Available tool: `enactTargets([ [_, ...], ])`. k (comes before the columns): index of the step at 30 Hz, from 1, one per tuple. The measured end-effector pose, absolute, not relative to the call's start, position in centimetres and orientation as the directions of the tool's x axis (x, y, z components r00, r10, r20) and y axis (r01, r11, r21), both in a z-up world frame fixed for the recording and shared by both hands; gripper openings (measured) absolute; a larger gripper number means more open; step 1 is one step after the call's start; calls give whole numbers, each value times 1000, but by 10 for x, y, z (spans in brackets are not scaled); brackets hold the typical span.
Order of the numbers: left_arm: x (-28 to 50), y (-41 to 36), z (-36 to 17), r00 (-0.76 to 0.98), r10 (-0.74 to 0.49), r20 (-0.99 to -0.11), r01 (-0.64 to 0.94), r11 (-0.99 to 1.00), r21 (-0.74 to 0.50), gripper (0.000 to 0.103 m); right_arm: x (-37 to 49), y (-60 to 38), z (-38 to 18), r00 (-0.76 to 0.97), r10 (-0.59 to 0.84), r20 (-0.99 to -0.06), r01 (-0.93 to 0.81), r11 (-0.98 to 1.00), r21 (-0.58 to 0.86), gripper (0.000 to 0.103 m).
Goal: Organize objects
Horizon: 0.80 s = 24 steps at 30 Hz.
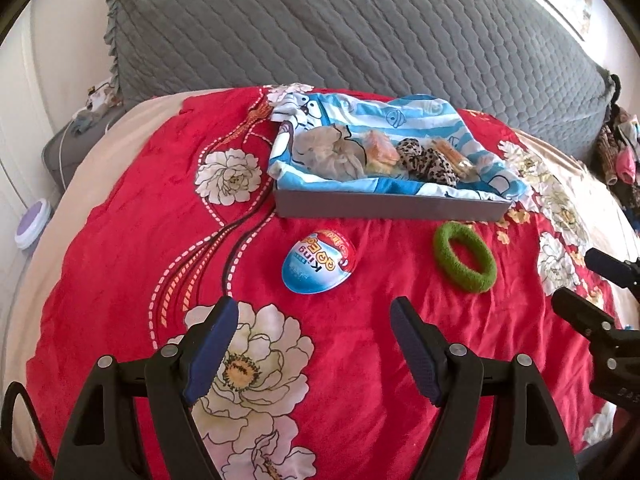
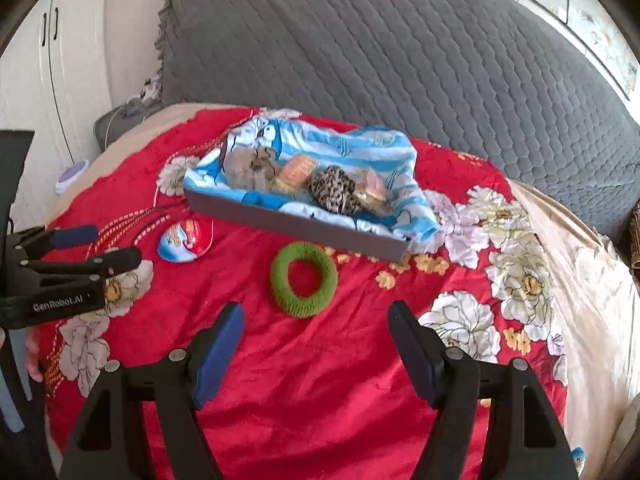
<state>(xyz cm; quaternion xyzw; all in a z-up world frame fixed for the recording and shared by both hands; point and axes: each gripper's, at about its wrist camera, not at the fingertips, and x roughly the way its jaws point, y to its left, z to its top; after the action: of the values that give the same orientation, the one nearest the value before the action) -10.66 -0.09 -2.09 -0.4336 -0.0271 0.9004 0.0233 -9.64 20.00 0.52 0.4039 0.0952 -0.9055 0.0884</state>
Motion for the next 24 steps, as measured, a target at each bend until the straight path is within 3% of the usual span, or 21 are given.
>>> enactTargets([
  [24,-120,0,-58,-571,74,-817,-34,-997,-67,79,-118,197,-35,-586,-62,-808,232,-968,-95,74],
])
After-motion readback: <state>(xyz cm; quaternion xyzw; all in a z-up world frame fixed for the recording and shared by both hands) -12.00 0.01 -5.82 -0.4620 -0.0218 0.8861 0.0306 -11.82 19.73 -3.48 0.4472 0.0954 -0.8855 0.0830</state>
